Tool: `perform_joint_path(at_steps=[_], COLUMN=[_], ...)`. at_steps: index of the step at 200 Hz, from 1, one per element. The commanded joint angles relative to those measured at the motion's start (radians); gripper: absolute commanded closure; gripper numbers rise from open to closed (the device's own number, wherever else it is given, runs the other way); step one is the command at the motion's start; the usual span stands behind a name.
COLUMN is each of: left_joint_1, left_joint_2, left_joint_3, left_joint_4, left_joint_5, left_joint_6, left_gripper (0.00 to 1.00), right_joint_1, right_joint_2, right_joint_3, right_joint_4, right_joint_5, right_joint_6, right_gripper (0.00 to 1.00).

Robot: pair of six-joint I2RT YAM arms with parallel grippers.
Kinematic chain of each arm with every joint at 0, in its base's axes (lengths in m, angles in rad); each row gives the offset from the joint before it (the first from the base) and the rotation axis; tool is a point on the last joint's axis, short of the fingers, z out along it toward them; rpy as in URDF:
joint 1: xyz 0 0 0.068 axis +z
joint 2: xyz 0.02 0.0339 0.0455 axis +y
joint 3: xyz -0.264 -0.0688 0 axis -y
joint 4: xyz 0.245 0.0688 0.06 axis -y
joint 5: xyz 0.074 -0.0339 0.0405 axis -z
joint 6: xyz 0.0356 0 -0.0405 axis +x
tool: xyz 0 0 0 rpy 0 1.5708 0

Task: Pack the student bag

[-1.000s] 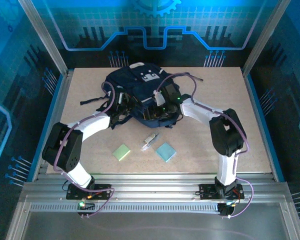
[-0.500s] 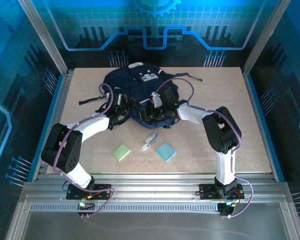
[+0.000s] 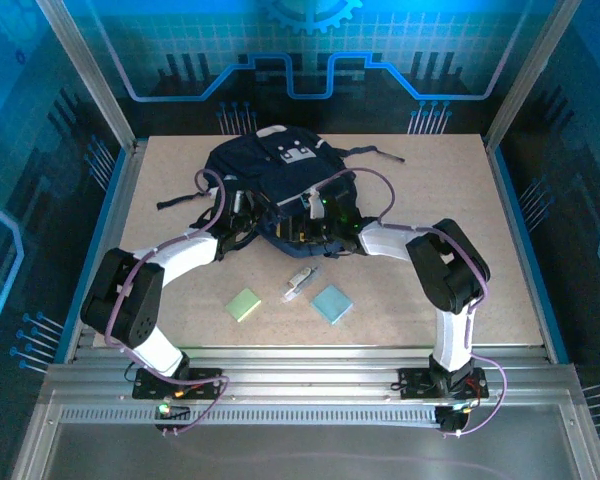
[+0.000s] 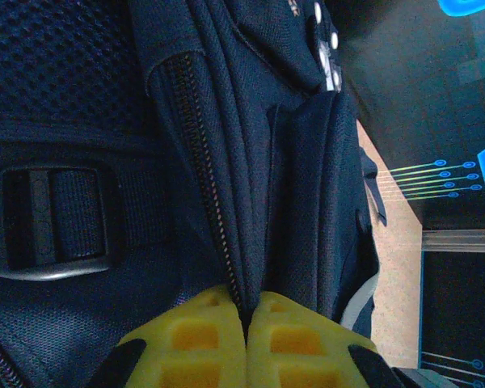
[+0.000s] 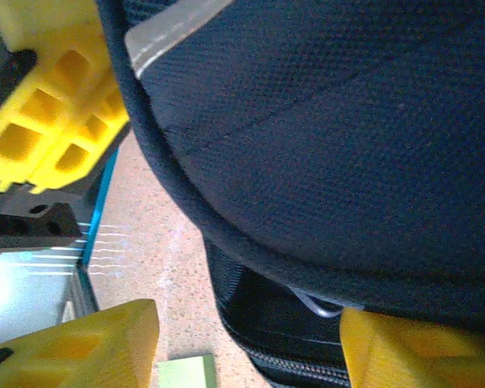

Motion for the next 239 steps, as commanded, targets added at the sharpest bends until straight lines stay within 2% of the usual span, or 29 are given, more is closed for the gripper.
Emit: perform_joint_path(at_steps=[1,12,30,39,49,59,75,92,111,136,161,195,239], left_joint_1=[-0.032,-0.032,-0.031,-0.032,-0.032,-0.032,-0.032,-0.031,-0.031,-0.03,-0.031,-0.031,-0.036], left_joint_2=[-0.04,-0.035,-0.032,-0.031,-0.032,-0.033,-0.037,-0.04,-0.041,-0.041,-0.046,-0.046,-0.038], left_joint_3=[0.004,0.006,0.004,0.003,0.004,0.006,0.007,0.007,0.003,0.0,-0.002,-0.008,-0.011], left_joint_4=[0.061,0.063,0.077,0.082,0.081,0.074,0.067,0.066,0.067,0.073,0.069,0.077,0.088], left_joint_5=[0.029,0.028,0.033,0.036,0.038,0.039,0.037,0.034,0.03,0.032,0.031,0.025,0.032], left_joint_6=[0.011,0.015,0.01,0.009,0.011,0.016,0.025,0.029,0.032,0.03,0.036,0.034,0.022], left_gripper=[1.0,1.0,1.0,1.0,1.0,1.0,1.0,1.0,1.0,1.0,1.0,1.0,1.0], right_joint_1=[0.027,0.037,0.065,0.076,0.075,0.061,0.055,0.063,0.067,0.068,0.077,0.104,0.147], right_joint_2=[-0.063,-0.074,-0.085,-0.087,-0.085,-0.075,-0.065,-0.084,-0.125,-0.15,-0.141,-0.094,0.01], right_joint_3=[0.0,-0.001,0.027,0.031,0.039,0.046,0.058,0.058,0.038,0.062,0.136,0.221,0.297], right_joint_4=[0.153,0.097,-0.079,-0.102,-0.099,-0.05,0.012,-0.003,-0.088,-0.259,-0.428,-0.558,-0.576], right_joint_5=[-0.024,0.042,0.22,0.287,0.272,0.157,-0.011,-0.047,0.025,0.25,0.423,0.463,0.488], right_joint_6=[0.025,-0.014,-0.124,-0.173,-0.194,-0.188,-0.138,-0.123,-0.136,-0.191,-0.209,-0.227,-0.15], right_gripper=[0.41,0.41,0.41,0.45,0.53,0.58,0.6,0.58,0.57,0.58,0.58,0.58,0.59])
